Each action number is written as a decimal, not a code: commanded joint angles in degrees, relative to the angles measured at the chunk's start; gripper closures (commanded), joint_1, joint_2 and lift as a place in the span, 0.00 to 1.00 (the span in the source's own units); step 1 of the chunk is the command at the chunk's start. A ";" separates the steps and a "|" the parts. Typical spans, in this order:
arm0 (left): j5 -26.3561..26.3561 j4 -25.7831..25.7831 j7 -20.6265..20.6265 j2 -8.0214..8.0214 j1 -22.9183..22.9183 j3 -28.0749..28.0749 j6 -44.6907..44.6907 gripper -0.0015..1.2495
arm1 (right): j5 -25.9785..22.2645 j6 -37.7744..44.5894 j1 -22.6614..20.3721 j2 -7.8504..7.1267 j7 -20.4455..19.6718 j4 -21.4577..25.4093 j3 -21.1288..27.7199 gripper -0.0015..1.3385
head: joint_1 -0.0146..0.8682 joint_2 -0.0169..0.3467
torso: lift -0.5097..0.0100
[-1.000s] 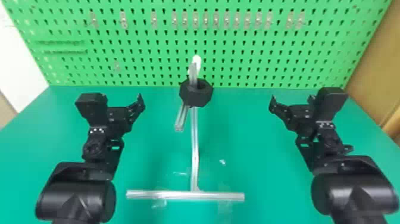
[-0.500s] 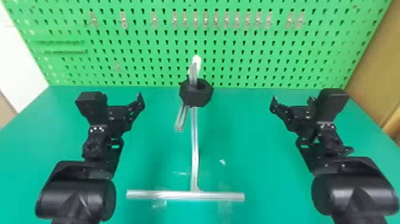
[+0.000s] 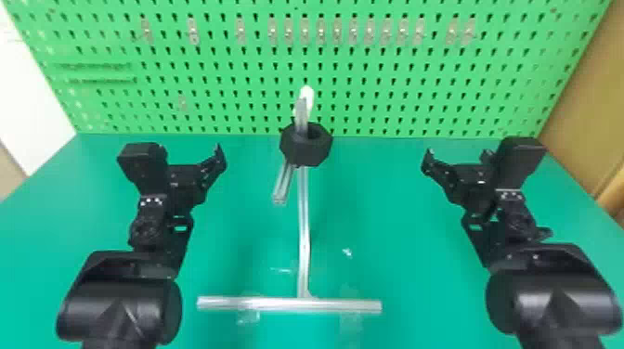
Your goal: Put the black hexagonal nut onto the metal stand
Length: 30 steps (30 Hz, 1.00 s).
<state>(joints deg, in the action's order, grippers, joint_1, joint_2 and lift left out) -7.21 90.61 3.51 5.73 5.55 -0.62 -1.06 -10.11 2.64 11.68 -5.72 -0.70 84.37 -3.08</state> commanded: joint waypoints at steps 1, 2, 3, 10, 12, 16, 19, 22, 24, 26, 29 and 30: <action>0.00 0.00 0.00 -0.01 -0.10 0.10 0.00 0.13 | 0.00 0.00 0.01 0.00 0.00 0.00 0.00 0.06 | 0.80 0.27 | 0.98; 0.00 0.00 0.00 -0.01 -0.10 0.10 0.00 0.13 | 0.00 0.00 0.01 0.00 0.00 0.00 0.00 0.06 | 0.80 0.27 | 0.98; 0.00 0.00 0.00 -0.01 -0.10 0.01 0.00 0.13 | -0.09 0.00 0.01 -0.08 0.00 0.00 0.00 0.06 | 0.80 0.27 | 0.98; 0.00 0.00 0.00 -0.01 -0.10 0.01 0.00 0.13 | -0.18 0.00 0.01 -0.08 0.00 0.00 -0.18 0.06 | 0.80 0.27 | 0.98; 0.00 0.00 0.00 -0.01 -0.10 0.01 0.00 0.13 | -0.18 0.00 0.01 -0.08 0.00 0.00 -0.18 0.06 | 0.80 0.27 | 0.98; 0.00 0.00 0.00 -0.01 -0.10 0.01 0.00 0.13 | -0.35 0.09 0.10 -0.08 0.00 0.00 -0.26 0.06 | 0.80 0.27 | 0.98; 0.09 -0.09 0.00 -0.01 -0.10 0.01 0.00 0.13 | -0.53 0.18 0.10 -0.08 0.00 0.09 -0.18 0.06 | 0.80 0.27 | 0.98; 0.26 0.00 0.00 -0.10 -0.10 0.01 0.00 0.13 | -0.53 0.26 0.19 -0.08 0.00 0.09 -0.26 0.06 | 0.80 0.27 | 0.98; 0.26 -0.09 0.00 -0.10 -0.10 0.10 0.00 0.13 | -0.53 0.35 0.10 -0.08 0.00 0.09 -0.26 0.06 | 0.80 0.27 | 0.98; 0.09 0.00 0.00 -0.10 -0.10 0.10 -0.09 0.13 | -0.53 0.44 0.10 -0.08 0.00 0.09 -0.35 0.06 | 0.80 0.27 | 0.98; 0.09 -0.09 0.00 -0.10 -0.10 0.10 -0.09 0.13 | -0.53 0.44 0.19 -0.08 0.00 0.09 -0.35 0.06 | 0.80 0.27 | 0.98; 0.09 0.00 0.00 -0.10 -0.10 0.10 -0.09 0.13 | -0.53 0.44 0.19 -0.08 0.00 0.09 -0.35 0.06 | 0.80 0.27 | 0.98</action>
<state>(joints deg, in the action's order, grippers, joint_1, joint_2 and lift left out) -7.04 90.61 3.51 5.62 5.45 -0.53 -1.12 -10.63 3.04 11.83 -5.79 -0.70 84.46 -3.41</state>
